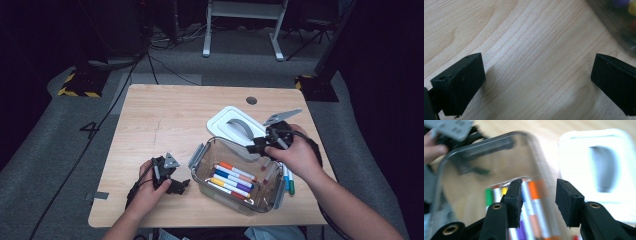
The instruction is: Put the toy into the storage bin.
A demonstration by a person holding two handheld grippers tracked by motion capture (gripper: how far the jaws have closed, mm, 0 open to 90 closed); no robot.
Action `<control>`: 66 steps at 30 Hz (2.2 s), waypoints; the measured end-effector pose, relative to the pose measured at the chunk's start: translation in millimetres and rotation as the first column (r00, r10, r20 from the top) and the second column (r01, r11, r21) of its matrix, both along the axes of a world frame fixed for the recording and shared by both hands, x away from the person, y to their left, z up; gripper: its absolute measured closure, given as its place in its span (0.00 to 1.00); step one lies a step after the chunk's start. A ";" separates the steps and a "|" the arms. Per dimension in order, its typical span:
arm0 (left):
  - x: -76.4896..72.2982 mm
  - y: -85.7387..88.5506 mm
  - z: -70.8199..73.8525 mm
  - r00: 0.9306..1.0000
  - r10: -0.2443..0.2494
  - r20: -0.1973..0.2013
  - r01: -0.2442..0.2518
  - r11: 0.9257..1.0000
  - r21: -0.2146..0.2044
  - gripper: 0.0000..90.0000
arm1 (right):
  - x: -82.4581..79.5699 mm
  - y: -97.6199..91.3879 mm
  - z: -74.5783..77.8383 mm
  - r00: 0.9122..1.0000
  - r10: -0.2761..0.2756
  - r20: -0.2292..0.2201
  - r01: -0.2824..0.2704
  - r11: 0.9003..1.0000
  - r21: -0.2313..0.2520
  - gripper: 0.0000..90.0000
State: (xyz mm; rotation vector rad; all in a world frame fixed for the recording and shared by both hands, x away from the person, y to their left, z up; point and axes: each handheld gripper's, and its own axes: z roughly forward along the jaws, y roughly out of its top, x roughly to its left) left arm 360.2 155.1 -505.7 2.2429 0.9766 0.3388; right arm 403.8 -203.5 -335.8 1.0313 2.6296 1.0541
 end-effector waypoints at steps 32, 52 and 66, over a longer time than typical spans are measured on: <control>0.2 0.3 0.2 1.000 -0.005 0.001 0.005 1.000 0.004 0.00 | 5.7 -136.3 -98.0 0.922 -0.360 -0.141 0.339 0.928 -0.154 0.56; 0.0 0.5 0.4 1.000 -0.005 0.003 0.005 1.000 0.007 0.00 | 6.1 -152.9 -131.4 0.893 -0.437 -0.110 0.392 0.873 -0.292 0.85; 0.0 0.5 0.3 1.000 -0.004 0.003 0.004 1.000 0.007 0.00 | 7.2 -157.5 -99.9 0.892 -0.433 -0.129 0.408 0.895 -0.180 0.86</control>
